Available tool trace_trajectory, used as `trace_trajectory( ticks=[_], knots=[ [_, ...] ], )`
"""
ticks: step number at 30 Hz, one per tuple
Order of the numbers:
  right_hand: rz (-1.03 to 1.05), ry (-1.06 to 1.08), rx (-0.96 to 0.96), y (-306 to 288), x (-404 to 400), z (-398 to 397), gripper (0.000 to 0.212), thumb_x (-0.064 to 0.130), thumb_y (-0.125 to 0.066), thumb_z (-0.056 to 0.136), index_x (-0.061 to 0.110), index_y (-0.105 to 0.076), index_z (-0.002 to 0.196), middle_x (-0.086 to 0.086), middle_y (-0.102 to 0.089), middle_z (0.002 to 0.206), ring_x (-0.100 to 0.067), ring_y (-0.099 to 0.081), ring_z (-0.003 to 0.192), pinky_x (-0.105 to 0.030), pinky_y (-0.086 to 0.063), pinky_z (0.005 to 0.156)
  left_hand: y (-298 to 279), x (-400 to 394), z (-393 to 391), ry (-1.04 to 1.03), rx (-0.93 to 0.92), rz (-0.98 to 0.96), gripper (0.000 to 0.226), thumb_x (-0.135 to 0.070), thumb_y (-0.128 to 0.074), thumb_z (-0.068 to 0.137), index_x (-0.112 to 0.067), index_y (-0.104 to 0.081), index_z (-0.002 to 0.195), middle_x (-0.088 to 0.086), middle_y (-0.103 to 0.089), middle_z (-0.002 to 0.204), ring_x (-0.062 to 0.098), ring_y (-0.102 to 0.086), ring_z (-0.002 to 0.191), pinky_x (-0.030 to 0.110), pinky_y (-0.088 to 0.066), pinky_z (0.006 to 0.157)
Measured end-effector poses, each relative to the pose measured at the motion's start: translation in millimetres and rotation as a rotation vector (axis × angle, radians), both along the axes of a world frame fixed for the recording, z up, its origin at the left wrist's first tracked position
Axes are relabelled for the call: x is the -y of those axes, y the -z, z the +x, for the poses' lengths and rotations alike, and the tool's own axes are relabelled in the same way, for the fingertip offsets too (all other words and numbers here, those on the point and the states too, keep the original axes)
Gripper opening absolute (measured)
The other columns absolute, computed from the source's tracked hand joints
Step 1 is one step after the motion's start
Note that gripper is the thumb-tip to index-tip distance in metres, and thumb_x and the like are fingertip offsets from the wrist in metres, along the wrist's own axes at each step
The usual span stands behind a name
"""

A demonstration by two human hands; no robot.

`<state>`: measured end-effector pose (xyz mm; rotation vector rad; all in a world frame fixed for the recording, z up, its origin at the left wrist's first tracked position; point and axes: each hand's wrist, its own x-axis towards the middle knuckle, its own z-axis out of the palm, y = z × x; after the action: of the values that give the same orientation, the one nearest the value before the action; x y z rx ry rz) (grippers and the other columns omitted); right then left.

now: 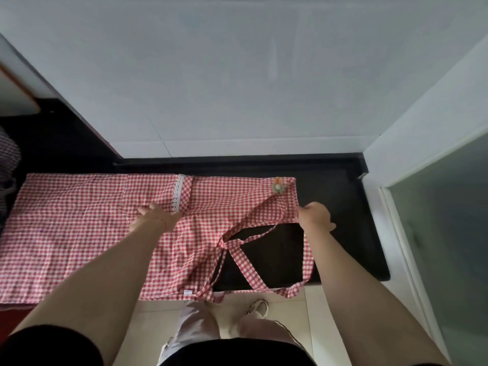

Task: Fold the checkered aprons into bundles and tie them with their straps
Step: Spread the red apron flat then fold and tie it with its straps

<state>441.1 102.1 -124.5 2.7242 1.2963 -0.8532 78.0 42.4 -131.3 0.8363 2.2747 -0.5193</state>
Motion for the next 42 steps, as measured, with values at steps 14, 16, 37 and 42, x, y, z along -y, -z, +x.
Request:
trace_trajectory(
  ticks=[14,16,37,42],
  knots=[
    [-0.023,-0.236,-0.102,-4.5,-2.5,-31.7,0.010,0.024,-0.057,0.097,0.015,-0.052,0.100,-0.003,-0.062,0.099,-0.014,-0.054,0.070,-0.029,-0.044,0.061,-14.9,-24.6,83.1,0.271,0.107,0.311,0.071,-0.057,-0.047,0.095,-0.025,-0.023,0.153,0.013,-0.022,0.161,0.041,-0.022,0.145,0.060,-0.032,0.112],
    [0.139,0.055,-0.132,-9.6,-2.7,-9.3,0.023,0.017,-0.060,0.095,0.014,-0.047,0.115,-0.005,-0.059,0.099,-0.016,-0.056,0.073,-0.031,-0.048,0.061,-14.5,-27.7,78.0,0.277,0.104,0.307,0.071,-0.057,-0.046,0.095,-0.026,-0.022,0.154,0.012,-0.023,0.161,0.041,-0.024,0.145,0.061,-0.032,0.111],
    [0.086,-0.280,-0.075,-15.7,-0.3,-1.5,0.045,0.045,-0.048,0.099,0.013,-0.053,0.130,-0.010,-0.057,0.129,-0.029,-0.054,0.118,-0.047,-0.039,0.104,-16.0,-1.0,81.7,0.326,-0.035,0.468,0.058,-0.037,-0.055,0.091,-0.028,-0.037,0.145,0.012,-0.028,0.153,0.034,-0.028,0.139,0.056,-0.037,0.108],
    [-0.200,-0.160,-0.275,-6.1,2.0,-18.1,0.045,0.040,-0.065,0.093,0.004,-0.054,0.119,-0.010,-0.059,0.113,-0.030,-0.059,0.112,-0.042,-0.049,0.093,-3.8,14.5,70.0,0.280,0.053,0.252,0.094,-0.063,-0.067,0.082,-0.034,-0.013,0.154,0.008,0.000,0.165,0.042,-0.006,0.149,0.066,-0.029,0.110]
  ],
)
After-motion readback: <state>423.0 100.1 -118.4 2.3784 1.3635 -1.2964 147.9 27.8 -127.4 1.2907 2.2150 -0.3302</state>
